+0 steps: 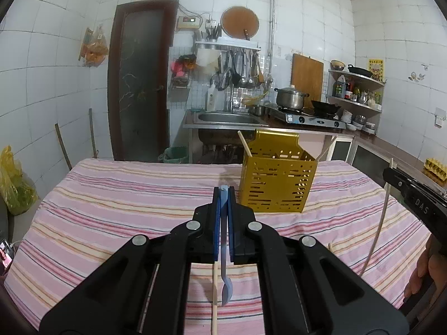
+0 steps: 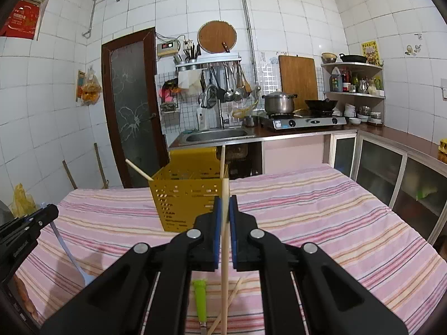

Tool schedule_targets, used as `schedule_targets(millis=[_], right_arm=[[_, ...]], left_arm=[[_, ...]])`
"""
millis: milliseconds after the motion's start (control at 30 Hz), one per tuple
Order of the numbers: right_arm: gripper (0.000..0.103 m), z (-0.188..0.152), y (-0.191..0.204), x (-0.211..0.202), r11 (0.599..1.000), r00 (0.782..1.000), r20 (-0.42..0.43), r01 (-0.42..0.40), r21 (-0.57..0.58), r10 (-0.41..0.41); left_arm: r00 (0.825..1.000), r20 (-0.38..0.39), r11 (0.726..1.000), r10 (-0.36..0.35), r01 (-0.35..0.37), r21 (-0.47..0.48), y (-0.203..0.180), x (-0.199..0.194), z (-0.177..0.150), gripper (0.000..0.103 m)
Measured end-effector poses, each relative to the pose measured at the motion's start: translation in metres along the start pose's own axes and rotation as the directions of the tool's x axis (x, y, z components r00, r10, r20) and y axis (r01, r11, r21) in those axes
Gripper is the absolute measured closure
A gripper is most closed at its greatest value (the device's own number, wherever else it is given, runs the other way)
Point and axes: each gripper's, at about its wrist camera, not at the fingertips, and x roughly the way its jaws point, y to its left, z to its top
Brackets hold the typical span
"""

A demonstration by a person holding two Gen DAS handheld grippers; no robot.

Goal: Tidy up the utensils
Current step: 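Lift the spatula and chopstick and carry both tools toward the yellow holder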

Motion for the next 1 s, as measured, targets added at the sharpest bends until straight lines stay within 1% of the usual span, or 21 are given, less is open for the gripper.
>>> schedule_targets(millis=[300, 533, 767, 867, 1000], right_arm=[[0.097, 0.021, 0.003, 0.000, 1.000, 0.999, 0.052, 0.007, -0.011, -0.007], [0.097, 0.027, 0.003, 0.008, 1.000, 0.998, 0.066, -0.010, -0.001, 0.010], [0.097, 0.041, 0.014, 0.016, 0.999, 0.997, 0.064, -0.033, -0.034, 0.035], [0.097, 0.052, 0.020, 0.017, 0.998, 0.997, 0.063, -0.036, -0.054, 0.039], [0.097, 0.075, 0.024, 0.013, 0.996, 0.995, 0.087, -0.036, -0.077, 0.042]], left_arm=[[0.998, 0.039, 0.999, -0.038, 0.038, -0.001, -0.002, -0.001, 0.020, 0.100], [0.997, 0.057, 0.999, -0.043, 0.043, 0.001, -0.005, 0.007, 0.029, 0.100], [0.997, 0.067, 0.999, -0.049, 0.050, -0.012, -0.006, 0.018, 0.042, 0.100], [0.996, 0.075, 0.998, -0.056, 0.057, -0.010, -0.007, 0.025, 0.053, 0.100], [0.993, 0.100, 0.997, -0.070, 0.071, -0.008, -0.007, 0.028, 0.073, 0.100]])
